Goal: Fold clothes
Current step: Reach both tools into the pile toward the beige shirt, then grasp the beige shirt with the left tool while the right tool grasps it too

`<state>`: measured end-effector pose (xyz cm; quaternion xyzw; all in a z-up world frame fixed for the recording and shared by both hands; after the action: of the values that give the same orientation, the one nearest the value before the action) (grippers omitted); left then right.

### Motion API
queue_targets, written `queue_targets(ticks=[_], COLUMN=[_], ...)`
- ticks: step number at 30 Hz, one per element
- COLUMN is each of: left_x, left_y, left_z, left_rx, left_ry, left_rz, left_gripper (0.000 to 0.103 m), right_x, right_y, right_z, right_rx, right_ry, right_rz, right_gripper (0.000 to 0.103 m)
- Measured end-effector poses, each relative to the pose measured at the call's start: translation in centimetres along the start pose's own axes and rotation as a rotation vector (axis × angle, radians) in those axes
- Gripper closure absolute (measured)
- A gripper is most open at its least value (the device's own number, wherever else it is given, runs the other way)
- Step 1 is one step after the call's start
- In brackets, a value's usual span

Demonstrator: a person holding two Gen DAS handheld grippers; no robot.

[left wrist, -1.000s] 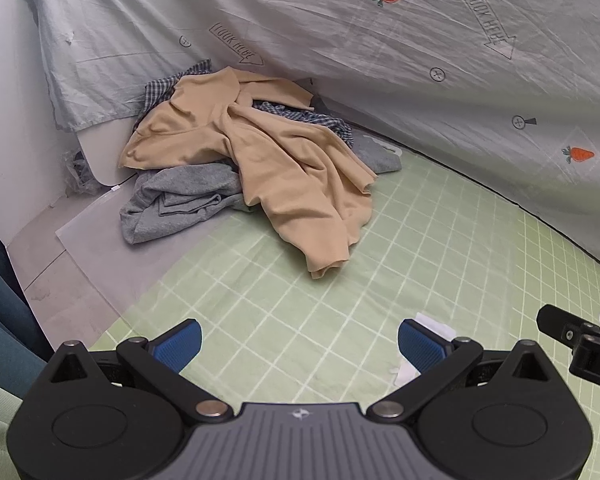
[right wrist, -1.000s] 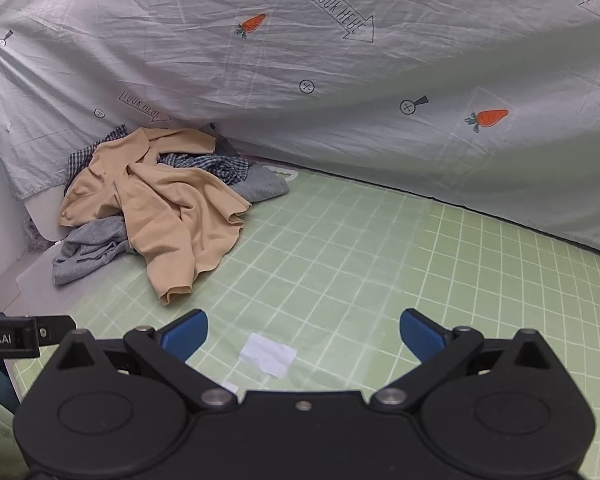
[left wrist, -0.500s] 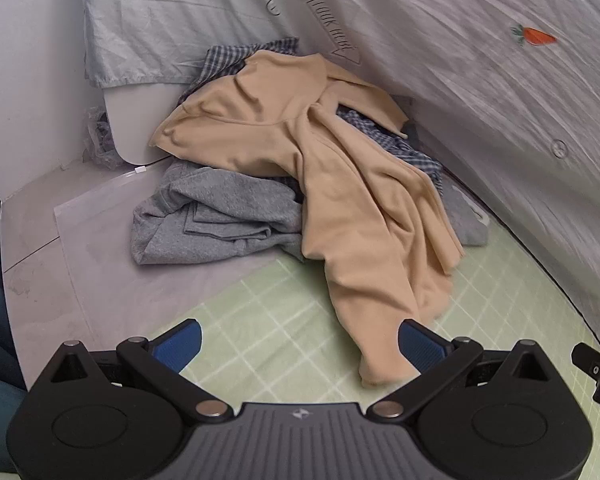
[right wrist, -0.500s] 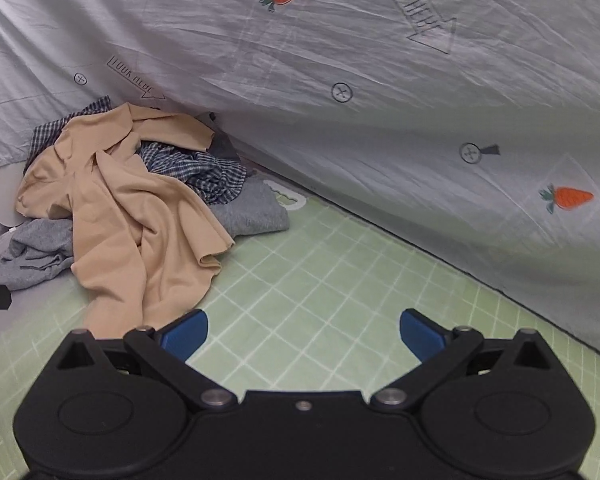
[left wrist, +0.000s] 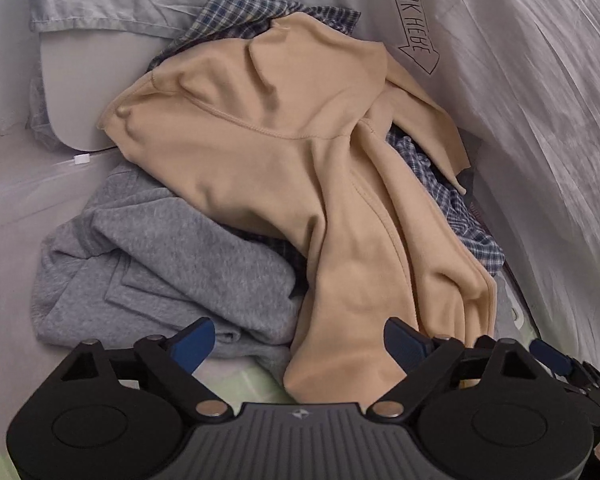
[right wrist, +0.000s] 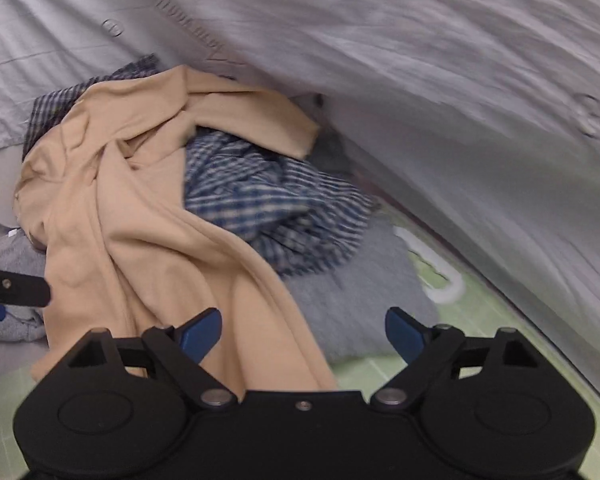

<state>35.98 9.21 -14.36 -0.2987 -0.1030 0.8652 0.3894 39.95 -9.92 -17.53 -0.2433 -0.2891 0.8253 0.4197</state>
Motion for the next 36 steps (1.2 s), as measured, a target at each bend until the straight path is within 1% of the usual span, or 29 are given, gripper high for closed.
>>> queue_targets(ticks=[1, 3, 4, 5, 6, 7, 8, 9, 10, 11, 12, 13, 14, 17, 20, 23, 25, 27, 29, 31, 34, 36], left_x=[-0.3, -1.0, -1.4, -1.8, -2.0, -2.3, -2.5, -2.7, -2.8, -2.8, -2.7, -2.7, -2.6, -2.8, -3.4, -4.1, -5.0, -5.7, -6.4, -7.2, -8.2, -8.8], left_y=[-0.1, -0.1, -0.2, -0.2, -0.2, -0.2, -0.2, -0.2, -0.3, -0.3, -0.3, -0.3, -0.2, 0.1, 0.9, 2.6, 4.4, 6.8, 9.7, 13.3, 19.9, 25.2], left_z=[-0.4, -1.1, -1.4, -1.6, -1.8, -2.0, -2.0, -2.0, -1.8, -1.5, -1.2, -0.8, -0.4, 1.1, 3.3, 6.2, 8.3, 10.6, 12.7, 14.4, 16.1, 16.8], left_rx=[0.003, -0.004, -0.012, -0.015, -0.017, -0.018, -0.021, -0.025, -0.031, -0.037, -0.044, -0.043, -0.04, -0.046, -0.059, -0.054, -0.043, -0.027, 0.001, 0.046, 0.141, 0.222], left_ry=[0.013, 0.028, 0.033, 0.03, 0.025, 0.019, 0.018, 0.017, 0.012, 0.006, -0.001, 0.012, 0.032, 0.051, 0.08, 0.127, 0.17, 0.209, 0.255, 0.298, 0.35, 0.375], left_rz=[0.0, -0.01, -0.022, -0.031, -0.04, -0.049, -0.054, -0.058, -0.062, -0.063, -0.064, -0.055, -0.044, -0.05, -0.07, -0.098, -0.132, -0.178, -0.227, -0.278, -0.355, -0.409], left_gripper=[0.02, 0.025, 0.029, 0.037, 0.043, 0.045, 0.05, 0.059, 0.066, 0.076, 0.089, 0.093, 0.093, 0.093, 0.093, 0.094, 0.094, 0.094, 0.094, 0.094, 0.094, 0.094], right_x=[0.4, 1.1, 1.3, 1.5, 1.7, 1.8, 1.9, 2.0, 2.1, 2.2, 2.0, 1.7, 1.4, 0.8, -0.5, -1.9, -2.8, -3.8, -4.9, -5.7, -6.9, -7.1], right_y=[-0.3, -0.6, -0.6, -0.6, -0.6, -0.5, -0.5, -0.4, -0.3, -0.2, 0.0, 0.1, 0.2, 0.7, 2.7, 4.8, 6.2, 7.6, 10.8, 14.6, 21.7, 27.2], right_z=[-0.6, -1.6, -1.8, -2.0, -2.1, -1.8, -1.4, -1.0, -0.6, -0.3, 0.3, 0.8, 1.5, 3.9, 8.1, 12.4, 15.3, 18.2, 22.1, 26.3, 32.7, 36.9], right_rx=[-0.009, -0.006, -0.006, -0.006, -0.006, -0.015, -0.025, -0.035, -0.044, -0.054, -0.06, -0.067, -0.074, -0.097, -0.129, -0.161, -0.182, -0.204, -0.225, -0.24, -0.247, -0.209], right_ry=[-0.02, -0.055, -0.086, -0.118, -0.15, -0.157, -0.16, -0.164, -0.168, -0.171, -0.176, -0.176, -0.175, -0.13, -0.074, -0.017, 0.022, 0.06, 0.108, 0.165, 0.268, 0.375], right_rz=[0.017, 0.041, 0.04, 0.038, 0.035, 0.033, 0.031, 0.029, 0.027, 0.025, 0.005, -0.025, -0.055, -0.069, -0.125, -0.181, -0.219, -0.257, -0.319, -0.39, -0.548, -0.607], right_gripper=[0.017, 0.026, 0.043, 0.061, 0.069, 0.087, 0.09, 0.091, 0.092, 0.092, 0.092, 0.093, 0.093, 0.093, 0.094, 0.094, 0.094, 0.094, 0.094, 0.094, 0.096, 0.096])
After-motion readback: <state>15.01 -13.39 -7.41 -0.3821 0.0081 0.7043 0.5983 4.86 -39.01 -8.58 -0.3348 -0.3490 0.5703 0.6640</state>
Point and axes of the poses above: each gripper's, at about its wrist camera, not at the fingertips, and z roughly against the way its jaws point, x to its left, y to its underside, the point moved 6 cm from there along -z, roughly the way its jaws point, and after that the axes turned 11 degrees about z, right-handed, at the moved point
